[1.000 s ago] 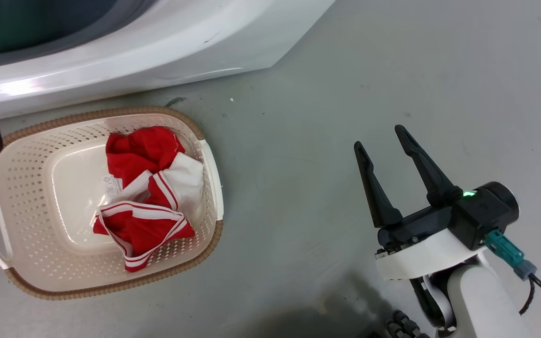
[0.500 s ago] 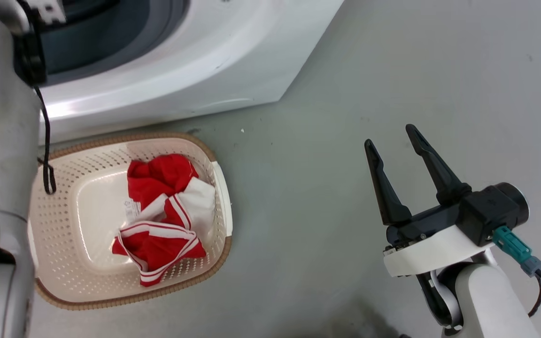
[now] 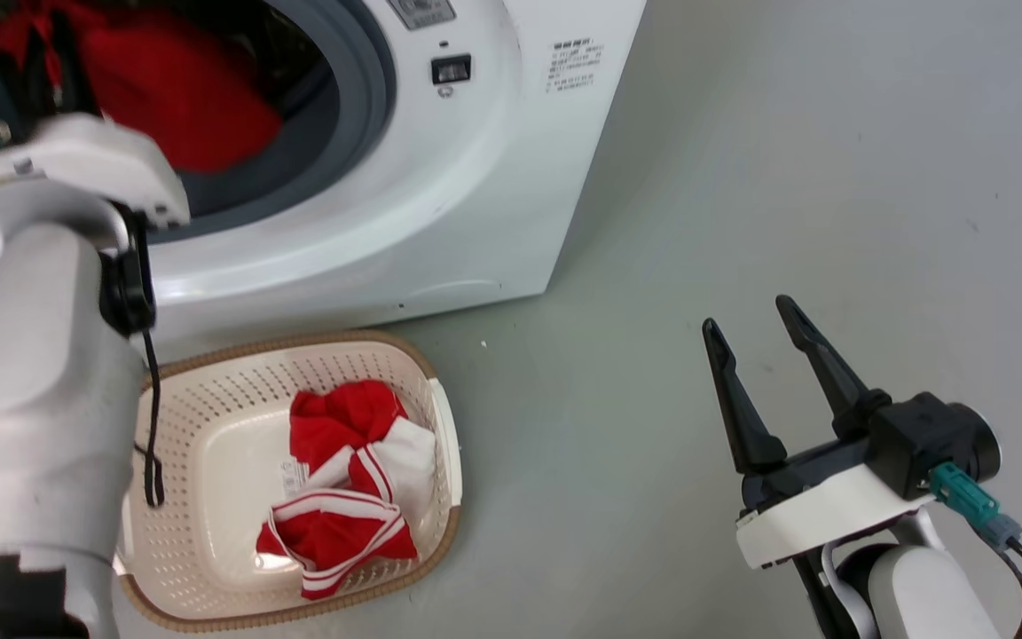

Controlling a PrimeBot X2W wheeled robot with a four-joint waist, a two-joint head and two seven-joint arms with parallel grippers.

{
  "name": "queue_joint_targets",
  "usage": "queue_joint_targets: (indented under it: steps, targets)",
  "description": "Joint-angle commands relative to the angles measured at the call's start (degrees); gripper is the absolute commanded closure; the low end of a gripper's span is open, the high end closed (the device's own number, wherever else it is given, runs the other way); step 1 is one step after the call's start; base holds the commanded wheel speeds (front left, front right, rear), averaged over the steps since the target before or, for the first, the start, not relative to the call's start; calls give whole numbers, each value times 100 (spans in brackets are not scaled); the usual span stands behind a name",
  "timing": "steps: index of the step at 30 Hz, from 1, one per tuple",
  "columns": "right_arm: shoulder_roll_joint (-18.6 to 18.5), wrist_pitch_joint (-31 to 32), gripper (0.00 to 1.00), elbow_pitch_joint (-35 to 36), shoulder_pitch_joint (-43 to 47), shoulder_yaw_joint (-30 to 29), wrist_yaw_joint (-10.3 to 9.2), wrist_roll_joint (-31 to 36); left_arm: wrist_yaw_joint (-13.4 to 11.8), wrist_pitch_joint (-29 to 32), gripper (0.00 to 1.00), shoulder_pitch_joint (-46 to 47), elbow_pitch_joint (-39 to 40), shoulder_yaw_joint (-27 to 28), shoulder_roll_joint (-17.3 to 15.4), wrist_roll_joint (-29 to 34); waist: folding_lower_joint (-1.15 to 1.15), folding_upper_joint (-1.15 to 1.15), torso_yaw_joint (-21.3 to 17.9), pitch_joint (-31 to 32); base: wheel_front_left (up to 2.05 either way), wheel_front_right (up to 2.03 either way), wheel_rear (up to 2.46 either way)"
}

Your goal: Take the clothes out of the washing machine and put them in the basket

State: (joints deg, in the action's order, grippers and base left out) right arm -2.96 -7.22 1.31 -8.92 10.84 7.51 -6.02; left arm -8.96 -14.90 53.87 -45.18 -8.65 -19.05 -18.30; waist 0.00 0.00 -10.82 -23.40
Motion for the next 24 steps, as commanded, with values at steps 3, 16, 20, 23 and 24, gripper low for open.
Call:
queue_joint_targets:
  steps: [3,16,20,23,24]
  targets:
    - [15,47,0,17,189,8,-4,-46,95,-42,100,-597,399,198,73,63,0,0,107,479,0,0,0]
    - [14,207,0,150,597,-75,-4,-35,333,-43,100,-2068,1648,590,466,330,0,0,289,1341,0,0,0]
    - [14,272,0,205,741,-126,-4,-32,377,-37,100,-2503,2061,566,678,404,0,0,380,1523,0,0,0]
    - [14,292,0,275,793,-178,-4,-36,395,-37,100,-2779,2418,514,816,446,0,0,468,1576,0,0,0]
    - [14,301,0,297,823,-192,-4,-39,399,-37,100,-2877,2541,483,863,465,0,0,504,1596,0,0,0]
